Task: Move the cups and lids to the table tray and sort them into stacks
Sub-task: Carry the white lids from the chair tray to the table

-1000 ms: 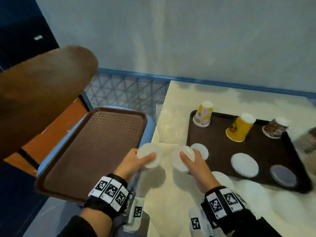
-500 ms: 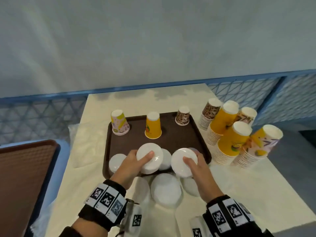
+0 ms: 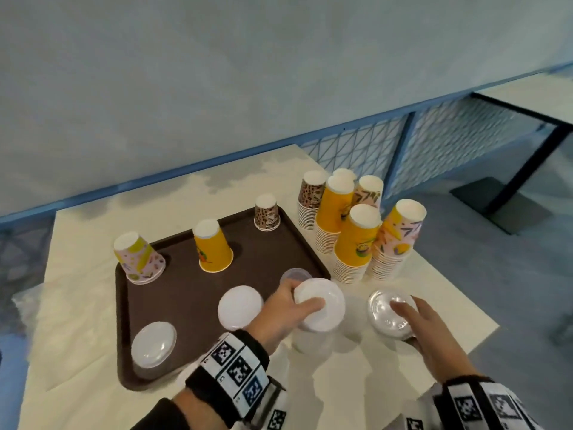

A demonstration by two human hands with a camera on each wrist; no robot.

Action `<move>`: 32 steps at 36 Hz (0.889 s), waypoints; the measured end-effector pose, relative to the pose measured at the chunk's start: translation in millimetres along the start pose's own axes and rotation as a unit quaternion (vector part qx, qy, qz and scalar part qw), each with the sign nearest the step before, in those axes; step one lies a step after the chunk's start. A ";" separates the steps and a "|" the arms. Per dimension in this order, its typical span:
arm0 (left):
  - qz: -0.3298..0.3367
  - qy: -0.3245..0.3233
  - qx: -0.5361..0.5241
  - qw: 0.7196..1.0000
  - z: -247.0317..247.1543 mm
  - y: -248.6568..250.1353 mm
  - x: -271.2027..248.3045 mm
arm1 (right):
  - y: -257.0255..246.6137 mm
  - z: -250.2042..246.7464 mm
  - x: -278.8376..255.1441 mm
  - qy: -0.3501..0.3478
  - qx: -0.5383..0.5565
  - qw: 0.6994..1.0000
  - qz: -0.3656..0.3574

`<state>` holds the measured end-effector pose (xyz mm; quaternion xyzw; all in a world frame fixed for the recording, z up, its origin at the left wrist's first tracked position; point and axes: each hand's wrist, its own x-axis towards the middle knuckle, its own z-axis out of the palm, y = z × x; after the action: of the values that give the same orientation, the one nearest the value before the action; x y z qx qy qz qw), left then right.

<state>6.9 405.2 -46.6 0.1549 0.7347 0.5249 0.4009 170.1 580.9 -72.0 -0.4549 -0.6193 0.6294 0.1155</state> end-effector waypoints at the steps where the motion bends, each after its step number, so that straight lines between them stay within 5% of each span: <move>1: 0.001 -0.010 0.011 1.000 4.9 -1.0 0.3 | 2.2 -4.5 2.7 0.004 -0.001 1.000 -0.002; 7: 0.031 -0.056 0.012 0.998 58.9 6.5 11.2 | -0.9 -42.1 38.6 0.007 -0.008 1.000 -0.002; 13: 0.029 -0.034 0.097 0.994 112.5 18.3 41.1 | -13.0 -79.4 78.2 -0.037 -0.051 0.998 -0.009; 23: -0.008 -0.104 0.338 0.935 156.4 38.0 97.4 | -9.5 -128.4 135.0 -0.166 -0.147 0.975 -0.005; 32: -0.064 -0.145 0.397 0.904 165.8 50.5 114.9 | -8.3 -132.4 160.1 -0.270 -0.233 0.933 -0.049</move>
<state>49.4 607.2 -71.5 0.3284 0.8245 0.1348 0.4406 171.8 785.5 -109.5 -0.2509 -0.7778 0.5604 -0.1345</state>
